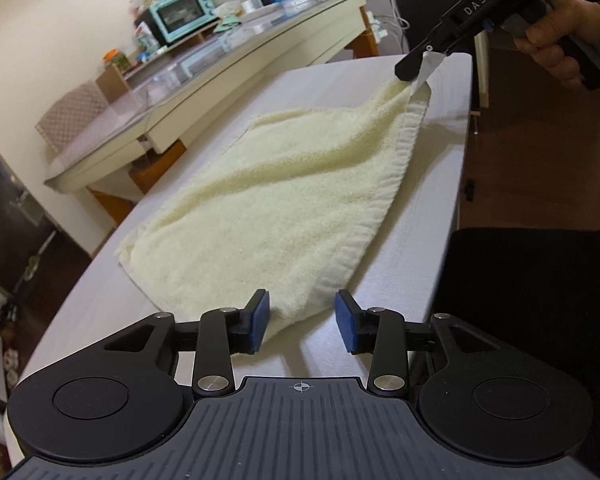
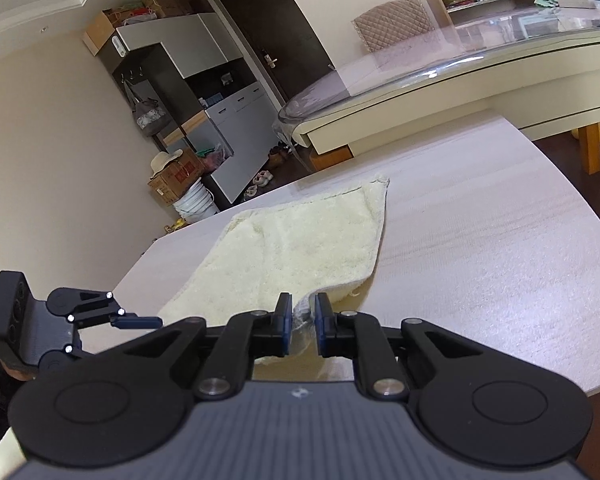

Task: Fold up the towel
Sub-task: 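Lay the towel flat with both grippers, pulling its corners apart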

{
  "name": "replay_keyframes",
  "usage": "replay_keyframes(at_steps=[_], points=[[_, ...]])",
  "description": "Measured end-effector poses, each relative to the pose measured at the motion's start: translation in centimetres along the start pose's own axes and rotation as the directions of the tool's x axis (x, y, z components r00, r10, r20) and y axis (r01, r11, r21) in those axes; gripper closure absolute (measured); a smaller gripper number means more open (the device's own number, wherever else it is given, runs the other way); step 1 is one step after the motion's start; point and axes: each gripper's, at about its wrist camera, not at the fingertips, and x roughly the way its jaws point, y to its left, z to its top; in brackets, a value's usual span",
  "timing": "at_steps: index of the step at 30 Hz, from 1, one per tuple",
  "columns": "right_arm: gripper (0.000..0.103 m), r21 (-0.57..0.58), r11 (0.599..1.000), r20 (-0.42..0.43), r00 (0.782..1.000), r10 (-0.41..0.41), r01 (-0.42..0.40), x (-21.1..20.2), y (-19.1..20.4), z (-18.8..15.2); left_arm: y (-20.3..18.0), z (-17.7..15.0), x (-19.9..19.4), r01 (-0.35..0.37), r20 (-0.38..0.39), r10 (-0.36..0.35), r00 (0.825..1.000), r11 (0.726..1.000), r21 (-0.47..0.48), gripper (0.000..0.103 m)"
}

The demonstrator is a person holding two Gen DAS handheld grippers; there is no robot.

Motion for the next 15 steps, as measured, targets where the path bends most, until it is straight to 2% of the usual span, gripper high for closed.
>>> replay_keyframes(at_steps=[1, 2, 3, 5, 9, 13, 15], points=[[0.089, 0.003, 1.000, -0.001, 1.000, -0.001, 0.001, 0.0, 0.0, -0.1, 0.4, 0.0, 0.1, 0.019, -0.002, -0.019, 1.000, 1.000, -0.005, 0.065], [0.089, 0.007, 1.000, -0.002, 1.000, -0.003, 0.003, 0.1, -0.1, -0.2, 0.9, 0.3, 0.3, 0.046, -0.016, -0.046, 0.999, 0.999, -0.010, 0.080], [0.089, 0.009, 1.000, -0.004, 1.000, -0.003, 0.003, 0.2, -0.1, -0.3, 1.5, 0.5, 0.5, 0.072, -0.029, -0.072, 0.997, 0.997, -0.015, 0.085], [0.089, 0.013, 1.000, -0.002, 1.000, -0.005, 0.005, 0.3, -0.1, -0.4, 2.3, 0.9, 0.7, 0.103, -0.036, -0.103, 0.994, 0.995, -0.017, 0.086], [0.089, 0.021, 1.000, 0.004, 1.000, -0.015, 0.014, 0.5, -0.2, -0.4, 4.9, 3.3, 1.3, 0.111, 0.006, -0.111, 0.994, 0.994, -0.018, 0.086], [0.089, 0.034, 0.999, 0.005, 1.000, -0.024, 0.024, 0.8, -0.6, -0.4, 6.4, 5.4, 3.4, 0.080, 0.016, -0.080, 0.997, 0.997, 0.000, 0.079], [0.089, 0.037, 0.999, 0.004, 1.000, -0.027, 0.027, 1.1, -0.6, -0.4, 6.7, 6.0, 4.5, 0.029, 0.007, -0.030, 1.000, 1.000, 0.008, 0.068]])
